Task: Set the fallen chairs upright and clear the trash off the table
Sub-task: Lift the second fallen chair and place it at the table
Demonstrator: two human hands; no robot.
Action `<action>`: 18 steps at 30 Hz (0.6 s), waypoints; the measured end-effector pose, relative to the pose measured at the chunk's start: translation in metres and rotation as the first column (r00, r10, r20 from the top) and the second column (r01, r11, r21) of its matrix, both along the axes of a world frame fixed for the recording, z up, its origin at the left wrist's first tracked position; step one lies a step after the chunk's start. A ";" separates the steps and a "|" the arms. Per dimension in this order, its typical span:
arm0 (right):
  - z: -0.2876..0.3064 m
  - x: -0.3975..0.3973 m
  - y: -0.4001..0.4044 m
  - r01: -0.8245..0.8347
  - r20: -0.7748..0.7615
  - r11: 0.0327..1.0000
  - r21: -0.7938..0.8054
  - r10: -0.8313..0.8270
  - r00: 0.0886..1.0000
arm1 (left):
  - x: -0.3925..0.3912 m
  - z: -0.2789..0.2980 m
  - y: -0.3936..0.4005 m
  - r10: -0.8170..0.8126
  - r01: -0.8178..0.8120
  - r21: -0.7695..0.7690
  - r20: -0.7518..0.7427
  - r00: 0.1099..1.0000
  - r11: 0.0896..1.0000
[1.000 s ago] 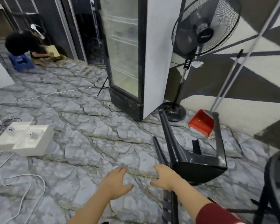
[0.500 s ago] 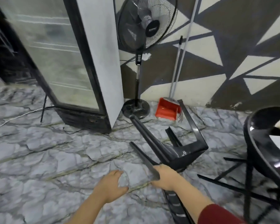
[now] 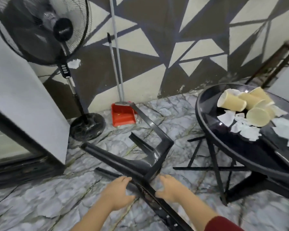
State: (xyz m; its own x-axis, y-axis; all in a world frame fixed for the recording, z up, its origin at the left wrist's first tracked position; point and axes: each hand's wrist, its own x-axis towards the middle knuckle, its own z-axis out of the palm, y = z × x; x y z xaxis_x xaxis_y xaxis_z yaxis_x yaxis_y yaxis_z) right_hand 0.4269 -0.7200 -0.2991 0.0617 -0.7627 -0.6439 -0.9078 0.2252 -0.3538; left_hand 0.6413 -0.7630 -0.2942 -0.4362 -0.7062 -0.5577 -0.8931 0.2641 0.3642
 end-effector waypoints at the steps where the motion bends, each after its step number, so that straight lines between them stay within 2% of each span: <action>1: -0.001 -0.007 -0.001 0.044 0.000 0.999 0.006 -0.044 0.999 | -0.010 0.001 -0.010 -0.026 0.026 0.004 -0.006 1.000 1.000; 9: -0.003 -0.048 0.013 0.362 0.008 0.932 0.029 -0.362 0.932 | -0.077 -0.004 -0.061 -0.330 0.330 0.000 0.000 0.944 0.944; 18: 0.002 -0.034 0.044 0.648 -0.013 0.760 0.044 -0.648 0.762 | -0.108 -0.012 -0.082 -0.638 0.638 -0.007 -0.020 0.770 0.770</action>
State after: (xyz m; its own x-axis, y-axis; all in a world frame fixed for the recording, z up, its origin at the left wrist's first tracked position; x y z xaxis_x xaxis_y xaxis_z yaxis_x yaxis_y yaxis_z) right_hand 0.3933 -0.6757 -0.2966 -0.4351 -0.5926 -0.6778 -0.5389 0.7745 -0.3313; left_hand 0.5334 -0.8451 -0.3063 -0.7974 -0.2611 -0.5441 -0.5117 0.7705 0.3801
